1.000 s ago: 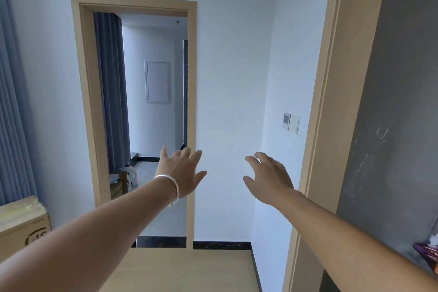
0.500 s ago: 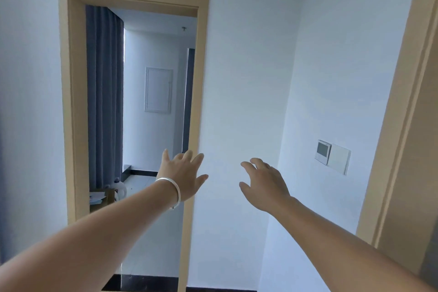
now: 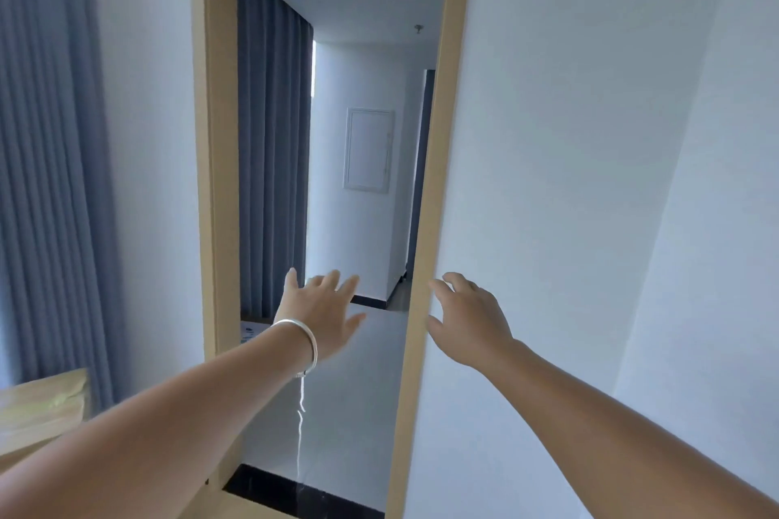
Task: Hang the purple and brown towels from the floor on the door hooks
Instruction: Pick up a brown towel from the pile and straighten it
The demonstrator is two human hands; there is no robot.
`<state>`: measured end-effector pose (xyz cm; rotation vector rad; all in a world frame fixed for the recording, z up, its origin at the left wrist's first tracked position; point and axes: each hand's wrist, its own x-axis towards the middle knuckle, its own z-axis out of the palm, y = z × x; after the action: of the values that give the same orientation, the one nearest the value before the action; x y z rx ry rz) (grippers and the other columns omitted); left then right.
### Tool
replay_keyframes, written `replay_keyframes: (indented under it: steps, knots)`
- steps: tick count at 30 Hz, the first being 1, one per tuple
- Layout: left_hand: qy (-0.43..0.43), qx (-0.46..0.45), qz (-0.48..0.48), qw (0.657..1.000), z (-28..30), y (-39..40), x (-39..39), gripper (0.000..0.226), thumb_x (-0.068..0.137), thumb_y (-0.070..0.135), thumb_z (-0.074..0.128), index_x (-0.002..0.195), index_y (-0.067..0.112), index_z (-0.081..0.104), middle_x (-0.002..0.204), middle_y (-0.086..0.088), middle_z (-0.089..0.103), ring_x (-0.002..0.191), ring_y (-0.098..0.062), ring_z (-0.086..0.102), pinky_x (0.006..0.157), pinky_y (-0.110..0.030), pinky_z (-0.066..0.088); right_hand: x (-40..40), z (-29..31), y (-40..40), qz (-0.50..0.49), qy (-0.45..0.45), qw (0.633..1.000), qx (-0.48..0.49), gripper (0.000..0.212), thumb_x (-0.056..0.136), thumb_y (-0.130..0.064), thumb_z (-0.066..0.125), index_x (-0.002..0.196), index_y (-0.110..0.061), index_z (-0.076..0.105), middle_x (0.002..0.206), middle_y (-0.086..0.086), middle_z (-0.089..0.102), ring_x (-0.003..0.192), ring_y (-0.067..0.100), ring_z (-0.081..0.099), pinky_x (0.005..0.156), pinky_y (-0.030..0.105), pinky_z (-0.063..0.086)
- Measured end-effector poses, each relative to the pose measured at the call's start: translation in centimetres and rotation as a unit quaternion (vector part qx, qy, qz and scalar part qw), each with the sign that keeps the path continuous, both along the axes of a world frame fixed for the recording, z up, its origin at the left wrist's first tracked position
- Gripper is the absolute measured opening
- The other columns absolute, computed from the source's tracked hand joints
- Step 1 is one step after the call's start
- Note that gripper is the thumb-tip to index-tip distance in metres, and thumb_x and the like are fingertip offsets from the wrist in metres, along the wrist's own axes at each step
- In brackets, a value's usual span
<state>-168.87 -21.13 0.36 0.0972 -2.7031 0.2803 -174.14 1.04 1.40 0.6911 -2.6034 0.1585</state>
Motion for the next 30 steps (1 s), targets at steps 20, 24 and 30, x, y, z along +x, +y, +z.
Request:
replay_keyframes:
  steps: [20, 24, 30]
  knots:
    - [-0.044, 0.055, 0.409, 0.91, -6.7, -23.7, 6.2, 0.067, 0.094, 0.063, 0.025, 0.151, 0.03, 0.016, 0.152, 0.0, 0.032, 0.139, -0.021, 0.034, 0.114, -0.058, 0.013, -8.8, -6.2, -34.1, 0.43, -0.042, 0.901, 0.041, 0.058, 0.096, -0.042, 0.044, 0.148, -0.023, 0.029, 0.15, 0.001, 0.033, 0.134, 0.021, 0.035, 0.11, 0.039, 0.029]
    - [-0.061, 0.079, 0.473, 0.876, -9.7, -30.6, 9.7, 0.067, 0.094, 0.063, 0.026, 0.152, 0.032, 0.013, 0.157, 0.0, 0.026, 0.142, -0.02, 0.029, 0.115, -0.058, 0.012, -6.6, -8.6, -42.7, 0.476, -0.056, 0.876, 0.051, 0.058, 0.096, -0.042, 0.046, 0.148, -0.024, 0.029, 0.151, 0.0, 0.031, 0.136, 0.02, 0.032, 0.111, 0.038, 0.026]
    - [-0.059, 0.111, 0.513, 0.849, -12.7, -42.3, 13.1, 0.066, 0.095, 0.062, 0.029, 0.152, 0.032, 0.014, 0.156, -0.001, 0.026, 0.14, -0.02, 0.031, 0.115, -0.058, 0.013, -3.6, -12.1, -56.9, 0.52, -0.084, 0.845, 0.091, 0.055, 0.092, -0.039, 0.049, 0.144, -0.027, 0.034, 0.143, -0.003, 0.039, 0.132, 0.019, 0.037, 0.11, 0.038, 0.027]
